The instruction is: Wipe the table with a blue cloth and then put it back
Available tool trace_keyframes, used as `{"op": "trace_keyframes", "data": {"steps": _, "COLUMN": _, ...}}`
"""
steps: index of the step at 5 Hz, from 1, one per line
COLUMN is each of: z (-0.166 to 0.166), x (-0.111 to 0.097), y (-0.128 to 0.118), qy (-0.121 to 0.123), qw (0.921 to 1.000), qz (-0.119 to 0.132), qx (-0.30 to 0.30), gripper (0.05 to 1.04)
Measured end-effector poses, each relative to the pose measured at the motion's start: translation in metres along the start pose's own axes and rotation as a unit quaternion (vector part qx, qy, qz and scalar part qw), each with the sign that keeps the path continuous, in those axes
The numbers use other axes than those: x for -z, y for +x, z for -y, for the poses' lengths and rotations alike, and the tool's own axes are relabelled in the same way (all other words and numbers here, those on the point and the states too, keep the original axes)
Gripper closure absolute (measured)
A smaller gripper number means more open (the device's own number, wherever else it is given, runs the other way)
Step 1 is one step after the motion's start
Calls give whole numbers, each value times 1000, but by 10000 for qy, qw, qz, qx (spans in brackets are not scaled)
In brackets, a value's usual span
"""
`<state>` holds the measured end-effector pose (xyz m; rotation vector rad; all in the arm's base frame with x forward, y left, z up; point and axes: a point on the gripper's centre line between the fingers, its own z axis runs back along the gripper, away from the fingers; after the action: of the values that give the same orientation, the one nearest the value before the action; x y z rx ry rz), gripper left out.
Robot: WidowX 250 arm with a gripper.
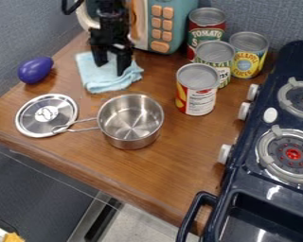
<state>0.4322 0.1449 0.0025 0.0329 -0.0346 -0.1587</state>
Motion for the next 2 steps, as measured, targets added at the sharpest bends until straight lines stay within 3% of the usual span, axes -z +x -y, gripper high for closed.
{"op": "trace_keyframes", "data": {"steps": 1, "z": -6, "x": -1, "y": 9, "qy": -25, "qw": 10000, "qz": 55, "qx": -53, "gripper": 84}}
{"op": "trace_keyframes", "data": {"steps": 2, "z": -5, "x": 2, "y": 4, "qy": -16, "qw": 9999, "qz": -52, "qx": -84, "gripper": 84}}
